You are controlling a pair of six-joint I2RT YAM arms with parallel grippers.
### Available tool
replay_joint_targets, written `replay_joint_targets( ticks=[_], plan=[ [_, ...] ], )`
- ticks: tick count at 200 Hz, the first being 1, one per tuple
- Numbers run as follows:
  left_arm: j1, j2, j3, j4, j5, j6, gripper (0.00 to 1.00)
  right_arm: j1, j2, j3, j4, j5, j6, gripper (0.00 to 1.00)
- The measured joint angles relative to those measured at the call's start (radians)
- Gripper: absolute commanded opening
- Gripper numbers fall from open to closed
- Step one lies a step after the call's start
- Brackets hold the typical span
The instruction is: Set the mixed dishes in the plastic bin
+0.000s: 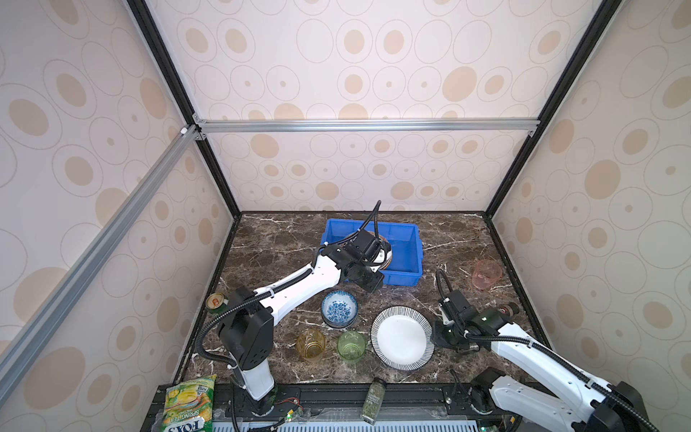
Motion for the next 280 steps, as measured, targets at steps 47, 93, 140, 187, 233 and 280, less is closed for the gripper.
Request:
replay_joint_targets(
  ticks=[47,93,140,187,233,280],
  plan=[
    [-0.053,0.055,0.041,-0.064,-0.015,0.037,0.34,0.0,0.051,-0.006,0.045,-0.012,0.001,0.28],
    [-0.058,0.074,0.041,-0.093,-0.021,0.048,0.34,0.0,0.07,-0.011,0.063,-0.015,0.004,0.25],
    [-0.061,0.093,0.041,-0.101,-0.023,0.059,0.33,0.0,0.079,-0.02,0.073,-0.015,0.005,0.18],
    [-0.064,0.107,0.041,-0.103,-0.023,0.06,0.34,0.0,0.095,-0.021,0.084,-0.016,0.006,0.17],
    [-0.069,0.107,0.041,-0.104,-0.023,0.06,0.34,0.0,0.096,-0.026,0.095,-0.016,0.006,0.16],
    [-0.071,0.107,0.041,-0.104,-0.033,0.059,0.34,0.0,0.105,-0.032,0.134,-0.038,0.009,0.12]
  ],
)
